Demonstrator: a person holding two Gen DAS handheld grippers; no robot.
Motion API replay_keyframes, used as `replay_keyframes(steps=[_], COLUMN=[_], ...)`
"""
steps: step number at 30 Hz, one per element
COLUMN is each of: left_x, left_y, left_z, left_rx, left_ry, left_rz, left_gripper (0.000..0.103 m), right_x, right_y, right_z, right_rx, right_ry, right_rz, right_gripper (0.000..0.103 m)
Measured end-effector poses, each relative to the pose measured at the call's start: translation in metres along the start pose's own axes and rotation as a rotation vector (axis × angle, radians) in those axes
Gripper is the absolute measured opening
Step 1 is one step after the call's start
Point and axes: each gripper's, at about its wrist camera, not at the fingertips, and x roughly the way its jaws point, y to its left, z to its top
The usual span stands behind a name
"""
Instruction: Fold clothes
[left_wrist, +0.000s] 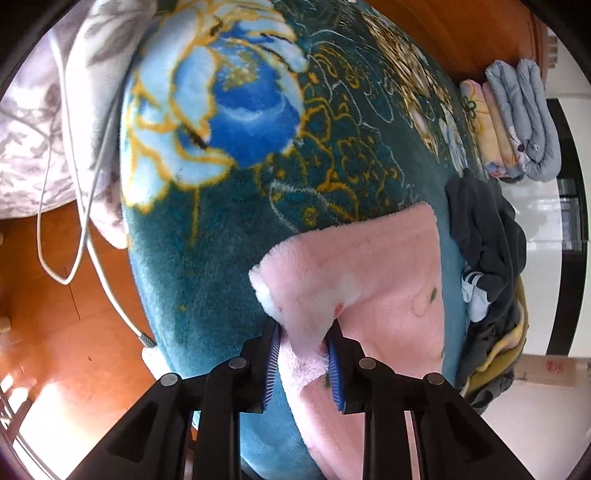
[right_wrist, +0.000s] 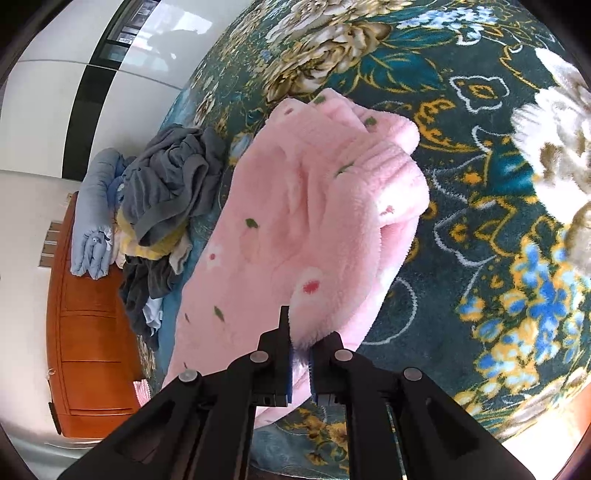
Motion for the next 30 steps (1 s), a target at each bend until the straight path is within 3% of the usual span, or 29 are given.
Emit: replay_keyframes(steps=[2, 5, 7, 10, 14, 16, 18, 20, 30], left_x=[0.000, 0.002, 0.004, 0.006, 0.002, 0.000, -0.002, -0.003, -0.011], left_y=[0.001, 0.007, 0.002, -0.001, -0.007, -0.011, -0.014, -0.018, -0.019], left_z=[0.001, 0.000, 0.003, 0.004, 0.005, 0.002, -0.001, -0.003, 0.003], left_rx=[-0.004, -0.041, -0.036, -0.035, -0.038, -0.018, 0.007, 0.031, 0.015], left_ry=[-0.010, -0.030, -0.034, -0.029, -0.024, -0.027, -0.025, -0.024, -0.108], left_rz=[-0.009, -0.037, -0.032, -0.008, 0.020, 0.026, 0.027, 0.034, 0.097], left_gripper=[0.026, 0.026, 0.026, 0.026, 0.026, 0.028, 0.041, 0.047, 0.052], right_x=[-0.004, -0.017, -0.027, -0.036, -0.037, -0.032, -0.026, -0.017, 0.016], right_y=[-0.005, -0.016, -0.024, -0.041, -0.061, -0.064, -0.062, -0.059, -0.065], right_z=[-0.001, 0.001, 0.002, 0.002, 0.000, 0.002, 0.006, 0.014, 0.041], right_rx=[0.020, 0.059, 0.080, 0.113, 0.176, 0.198, 0.208, 0.210, 0.297], right_ry=[-0.008, -0.039, -0.069, -0.105, -0.134, -0.144, -0.149, -0.148, -0.167], right_rz=[-0.004, -0.003, -0.007, -0.011, 0.038, 0.065, 0.099, 0.123, 0.132], right_gripper=[0.011, 0.029, 0.048, 0.064, 0.066, 0.075, 0.078, 0.078, 0.078])
